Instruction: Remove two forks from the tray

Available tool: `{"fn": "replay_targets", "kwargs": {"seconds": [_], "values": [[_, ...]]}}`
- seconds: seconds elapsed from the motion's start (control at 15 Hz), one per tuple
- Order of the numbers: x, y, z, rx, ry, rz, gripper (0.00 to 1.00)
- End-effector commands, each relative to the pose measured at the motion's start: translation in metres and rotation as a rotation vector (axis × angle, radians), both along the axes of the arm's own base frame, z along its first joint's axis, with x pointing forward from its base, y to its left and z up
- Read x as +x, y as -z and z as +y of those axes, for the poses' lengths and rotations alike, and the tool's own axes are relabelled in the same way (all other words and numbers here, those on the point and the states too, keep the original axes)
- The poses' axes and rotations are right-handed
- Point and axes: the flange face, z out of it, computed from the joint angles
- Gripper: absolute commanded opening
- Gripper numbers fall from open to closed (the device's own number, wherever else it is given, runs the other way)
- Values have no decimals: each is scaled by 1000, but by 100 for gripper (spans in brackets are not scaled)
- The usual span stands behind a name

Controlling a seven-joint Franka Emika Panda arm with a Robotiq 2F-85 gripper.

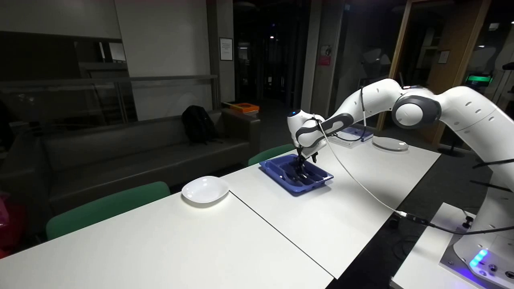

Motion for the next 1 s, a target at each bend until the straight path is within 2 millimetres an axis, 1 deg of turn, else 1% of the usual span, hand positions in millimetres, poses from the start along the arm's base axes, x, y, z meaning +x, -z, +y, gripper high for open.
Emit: {"fn": "replay_targets", "kwargs": {"seconds": [0.0,0.27,0.6,0.73,0.93], "values": [[0,0,0,0,1,1,100],[-1,-1,1,-61,63,30,100],[-6,-1,-11,-128,182,44,100],[-6,2,-15,-156,235,40,100],[-4,12,-20,-178,273,44,100]]}}
